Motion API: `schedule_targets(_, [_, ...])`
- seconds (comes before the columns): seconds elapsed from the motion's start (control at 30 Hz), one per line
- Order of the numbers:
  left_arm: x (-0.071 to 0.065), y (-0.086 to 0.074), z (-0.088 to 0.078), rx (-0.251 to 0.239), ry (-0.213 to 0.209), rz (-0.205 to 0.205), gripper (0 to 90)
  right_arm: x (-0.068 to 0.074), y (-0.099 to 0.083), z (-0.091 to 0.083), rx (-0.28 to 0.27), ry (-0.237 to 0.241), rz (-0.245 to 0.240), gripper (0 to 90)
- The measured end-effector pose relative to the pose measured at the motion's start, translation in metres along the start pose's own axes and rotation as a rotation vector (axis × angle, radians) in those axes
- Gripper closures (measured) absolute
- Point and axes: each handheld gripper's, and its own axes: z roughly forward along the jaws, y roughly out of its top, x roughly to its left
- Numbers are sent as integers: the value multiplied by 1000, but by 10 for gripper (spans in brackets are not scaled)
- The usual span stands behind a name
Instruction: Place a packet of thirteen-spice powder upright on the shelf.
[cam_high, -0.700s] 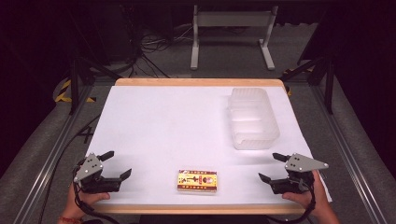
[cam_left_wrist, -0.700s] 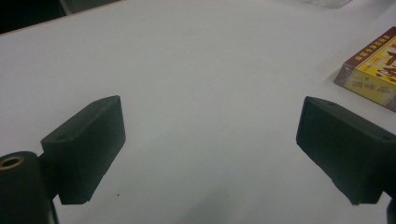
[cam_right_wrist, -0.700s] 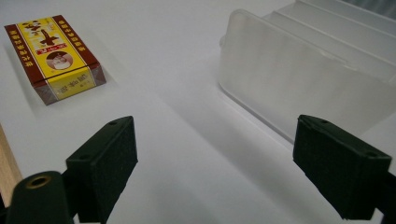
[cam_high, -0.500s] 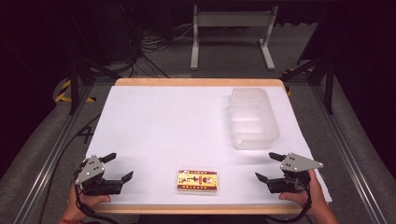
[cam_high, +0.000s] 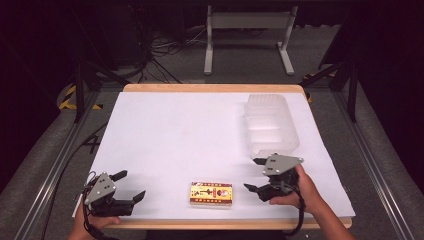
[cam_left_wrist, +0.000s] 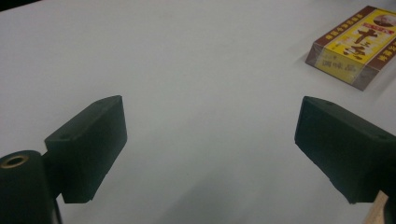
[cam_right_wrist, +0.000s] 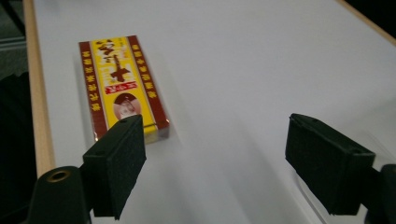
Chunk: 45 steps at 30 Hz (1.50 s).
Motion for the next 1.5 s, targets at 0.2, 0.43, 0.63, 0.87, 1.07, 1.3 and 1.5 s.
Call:
schedule_targets(0.2, [1, 0, 3, 5, -8, -1, 102, 10, 26, 41, 73, 105, -58, 211])
schedule_targets(0.43, [1, -1, 3, 3, -25, -7, 102, 34, 58, 84, 172, 239, -140, 198])
schedule_targets(0.63, [1, -2, 3, 5, -22, -7, 103, 47, 75, 115, 250, 291, -181, 189])
schedule_targets(0.87, [0, -2, 3, 13, -30, 3, 101, 55, 85, 140, 341, 317, -202, 187])
schedule_targets(1.07, [0, -3, 4, 16, -40, 7, 102, 58, 91, 158, 391, 309, -203, 221])
schedule_targets(1.3, [1, -3, 3, 11, -48, 5, 102, 62, 96, 159, 418, 304, -211, 323])
schedule_targets(1.5, [1, -3, 3, 13, -50, 7, 101, 58, 99, 145, 362, 272, -165, 327])
